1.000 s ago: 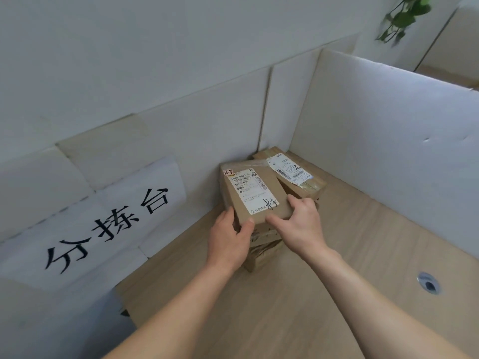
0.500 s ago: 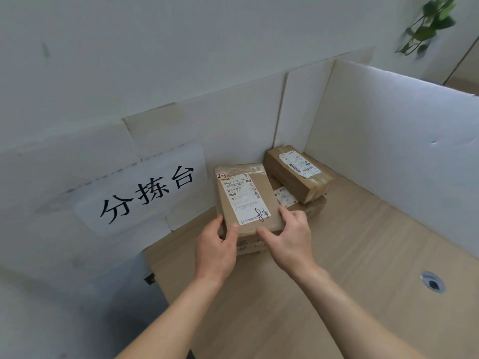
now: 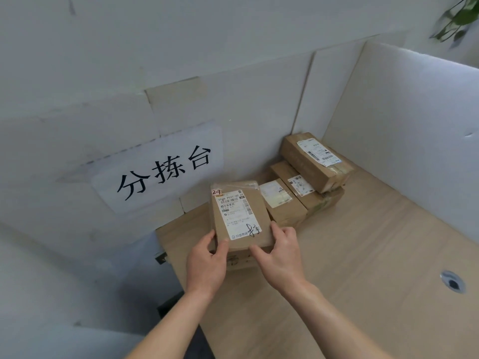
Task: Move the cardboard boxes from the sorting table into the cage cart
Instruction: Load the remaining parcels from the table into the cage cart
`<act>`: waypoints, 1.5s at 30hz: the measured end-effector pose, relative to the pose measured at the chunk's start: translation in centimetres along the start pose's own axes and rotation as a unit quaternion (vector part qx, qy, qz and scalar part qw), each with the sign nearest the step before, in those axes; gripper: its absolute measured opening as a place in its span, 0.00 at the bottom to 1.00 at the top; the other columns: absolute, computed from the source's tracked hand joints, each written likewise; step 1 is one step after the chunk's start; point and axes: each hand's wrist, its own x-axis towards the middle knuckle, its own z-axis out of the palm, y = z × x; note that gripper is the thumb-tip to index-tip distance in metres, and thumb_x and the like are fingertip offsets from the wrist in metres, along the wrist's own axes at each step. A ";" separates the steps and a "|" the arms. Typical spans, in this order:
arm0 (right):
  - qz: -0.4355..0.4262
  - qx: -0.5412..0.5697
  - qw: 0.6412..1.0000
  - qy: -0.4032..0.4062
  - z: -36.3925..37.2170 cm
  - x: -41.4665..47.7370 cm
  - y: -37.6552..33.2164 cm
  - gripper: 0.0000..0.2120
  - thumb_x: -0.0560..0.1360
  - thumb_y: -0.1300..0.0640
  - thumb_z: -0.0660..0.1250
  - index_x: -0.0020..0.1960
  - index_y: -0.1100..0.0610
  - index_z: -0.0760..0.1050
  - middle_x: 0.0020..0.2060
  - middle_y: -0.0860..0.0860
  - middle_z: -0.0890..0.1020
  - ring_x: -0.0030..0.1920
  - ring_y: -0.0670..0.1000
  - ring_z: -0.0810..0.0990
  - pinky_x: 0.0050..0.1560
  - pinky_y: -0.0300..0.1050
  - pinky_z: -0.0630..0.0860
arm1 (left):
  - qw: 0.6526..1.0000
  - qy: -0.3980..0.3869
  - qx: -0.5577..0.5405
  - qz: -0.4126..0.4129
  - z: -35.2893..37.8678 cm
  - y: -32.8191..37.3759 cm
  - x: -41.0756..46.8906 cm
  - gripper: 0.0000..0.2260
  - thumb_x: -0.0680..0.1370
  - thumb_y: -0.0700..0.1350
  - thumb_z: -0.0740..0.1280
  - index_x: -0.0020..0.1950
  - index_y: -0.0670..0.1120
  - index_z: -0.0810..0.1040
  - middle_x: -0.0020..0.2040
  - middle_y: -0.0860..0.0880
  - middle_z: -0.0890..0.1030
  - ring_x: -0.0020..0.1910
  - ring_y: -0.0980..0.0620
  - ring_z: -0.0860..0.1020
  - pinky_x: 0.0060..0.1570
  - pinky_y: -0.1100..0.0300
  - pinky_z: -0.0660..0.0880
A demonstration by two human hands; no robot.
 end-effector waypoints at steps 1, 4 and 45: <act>0.013 -0.001 1.000 -0.009 0.5 0.1 0.4 0.36 0.72 0.48 0.74 0.76 0.56 0.66 0.57 0.49 0.68 0.53 0.44 0.71 0.56 0.34 0.67 | 1.000 -0.007 0.004 -0.005 0.1 -0.5 0.2 0.20 0.82 0.50 0.67 0.73 0.48 0.75 0.64 0.58 0.79 0.57 0.63 0.78 0.56 0.65 0.74; 0.047 0.001 0.998 -0.033 1.7 0.5 1.3 0.38 0.73 0.46 0.73 0.78 0.56 0.63 0.61 0.49 0.69 0.59 0.47 0.73 0.60 0.38 0.69 | 0.999 -0.026 0.005 -0.032 0.1 -1.8 0.9 0.19 0.82 0.50 0.66 0.73 0.49 0.74 0.66 0.58 0.77 0.62 0.61 0.75 0.54 0.70 0.69; 0.119 -0.204 0.969 0.079 1.0 8.9 4.6 0.33 0.64 0.33 0.74 0.63 0.47 0.71 0.66 0.58 0.68 0.68 0.61 0.69 0.68 0.56 0.69 | 0.959 -0.119 -0.211 -0.145 -1.7 -5.5 7.7 0.27 0.75 0.44 0.75 0.68 0.59 0.69 0.60 0.49 0.82 0.54 0.48 0.83 0.39 0.55 0.79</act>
